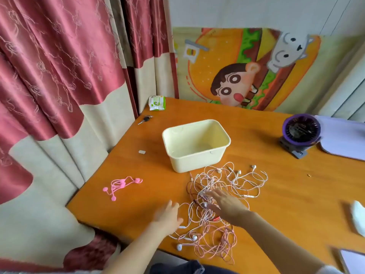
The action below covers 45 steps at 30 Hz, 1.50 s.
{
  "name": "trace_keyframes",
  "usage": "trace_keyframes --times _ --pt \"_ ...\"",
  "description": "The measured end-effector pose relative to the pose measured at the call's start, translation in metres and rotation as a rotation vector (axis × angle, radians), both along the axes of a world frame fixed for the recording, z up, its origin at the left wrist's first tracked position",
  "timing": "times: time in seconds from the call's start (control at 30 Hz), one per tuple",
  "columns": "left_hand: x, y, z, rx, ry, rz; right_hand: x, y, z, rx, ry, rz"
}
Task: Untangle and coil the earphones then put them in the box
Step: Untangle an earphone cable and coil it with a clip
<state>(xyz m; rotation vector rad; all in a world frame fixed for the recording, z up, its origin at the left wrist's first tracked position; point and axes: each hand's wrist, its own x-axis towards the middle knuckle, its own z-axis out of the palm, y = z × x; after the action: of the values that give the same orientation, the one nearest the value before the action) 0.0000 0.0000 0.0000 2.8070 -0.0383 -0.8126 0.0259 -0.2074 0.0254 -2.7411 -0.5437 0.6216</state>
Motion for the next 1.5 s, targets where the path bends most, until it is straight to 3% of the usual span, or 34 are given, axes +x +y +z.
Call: trace_keyframes --times 0.13,0.4,0.57,0.67,0.8,0.93,1.17,1.3,1.4,1.5 --pt "-0.005 0.002 -0.011 0.035 -0.017 -0.023 -0.013 0.003 -0.014 -0.095 0.112 0.028" --pt "-0.007 0.016 -0.02 -0.062 -0.005 0.031 -0.02 -0.001 -0.024 -0.268 0.071 -0.03" --pt "0.0 0.027 -0.006 -0.236 -0.054 0.094 -0.017 0.028 -0.001 -0.348 -0.107 -0.075" --pt "0.014 0.029 0.015 -0.49 -0.076 0.095 -0.01 0.052 0.013 -0.053 -0.186 0.002" --pt "0.031 0.032 0.043 -0.794 -0.008 0.207 -0.001 0.085 0.027 0.442 0.167 -0.214" --pt "0.038 0.042 0.062 -0.979 0.022 0.345 0.008 0.093 0.039 0.67 0.287 -0.342" --pt "0.056 0.084 0.073 -0.907 -0.192 0.353 0.02 0.08 0.035 0.548 0.288 -0.39" --pt "0.066 0.107 0.073 -0.786 -0.193 0.359 0.025 0.075 0.033 0.432 0.213 -0.44" --pt "0.063 0.113 0.065 -0.581 -0.197 0.193 0.027 0.086 0.043 0.513 0.158 -0.508" --pt "0.053 0.104 0.055 -0.445 -0.441 -0.021 0.028 0.106 0.059 0.664 0.16 -0.518"
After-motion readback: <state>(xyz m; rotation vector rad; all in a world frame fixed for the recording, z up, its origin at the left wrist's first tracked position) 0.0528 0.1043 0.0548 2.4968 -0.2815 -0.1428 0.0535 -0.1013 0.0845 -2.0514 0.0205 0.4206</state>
